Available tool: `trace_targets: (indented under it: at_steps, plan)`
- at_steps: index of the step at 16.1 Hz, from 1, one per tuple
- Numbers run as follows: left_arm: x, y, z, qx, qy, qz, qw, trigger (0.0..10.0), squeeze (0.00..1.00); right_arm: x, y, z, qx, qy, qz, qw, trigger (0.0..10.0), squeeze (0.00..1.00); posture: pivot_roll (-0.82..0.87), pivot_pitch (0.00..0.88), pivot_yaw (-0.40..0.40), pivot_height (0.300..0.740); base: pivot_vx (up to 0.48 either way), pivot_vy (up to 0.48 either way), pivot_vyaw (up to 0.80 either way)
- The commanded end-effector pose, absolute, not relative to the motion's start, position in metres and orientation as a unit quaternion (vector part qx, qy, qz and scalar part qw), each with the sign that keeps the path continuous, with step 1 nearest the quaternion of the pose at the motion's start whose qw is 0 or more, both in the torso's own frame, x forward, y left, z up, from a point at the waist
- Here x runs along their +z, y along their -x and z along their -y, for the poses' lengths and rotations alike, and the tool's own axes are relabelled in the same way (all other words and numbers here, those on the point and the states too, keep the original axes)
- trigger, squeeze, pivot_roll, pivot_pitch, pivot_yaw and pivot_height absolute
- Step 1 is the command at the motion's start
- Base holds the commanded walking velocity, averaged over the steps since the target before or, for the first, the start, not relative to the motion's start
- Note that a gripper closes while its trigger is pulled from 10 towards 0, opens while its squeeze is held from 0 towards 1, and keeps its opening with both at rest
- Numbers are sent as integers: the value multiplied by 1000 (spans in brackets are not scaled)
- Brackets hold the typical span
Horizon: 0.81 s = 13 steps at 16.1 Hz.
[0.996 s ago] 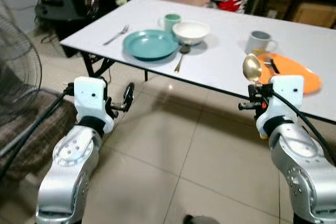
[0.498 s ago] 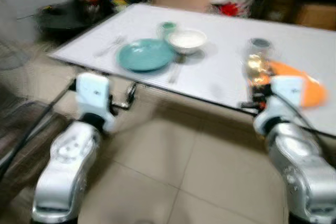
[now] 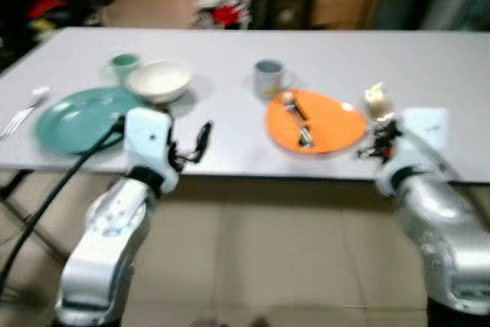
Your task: Setting the table
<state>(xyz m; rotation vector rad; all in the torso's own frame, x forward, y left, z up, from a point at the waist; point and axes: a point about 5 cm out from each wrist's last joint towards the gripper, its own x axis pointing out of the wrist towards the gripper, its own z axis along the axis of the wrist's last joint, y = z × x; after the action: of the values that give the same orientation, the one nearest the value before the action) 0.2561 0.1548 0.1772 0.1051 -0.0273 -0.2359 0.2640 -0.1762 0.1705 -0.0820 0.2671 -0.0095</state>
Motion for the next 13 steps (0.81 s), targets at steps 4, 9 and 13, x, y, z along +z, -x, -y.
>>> trace_targets:
  at_steps: [4,9,13]
  plan:
    - [179,-258,-152,-116,-52,19,992,10000,0,171,-274,172,37,47,-153,986,10000,0,-20,0,31,740,308,0,0]
    - [178,-258,-152,-110,-47,16,993,10000,0,174,-282,167,65,56,-148,985,10000,0,-9,0,21,740,307,0,0]
    - [177,-258,-152,-109,-46,14,993,10000,0,171,-283,164,71,67,-149,984,10000,0,-1,0,17,740,326,0,0]
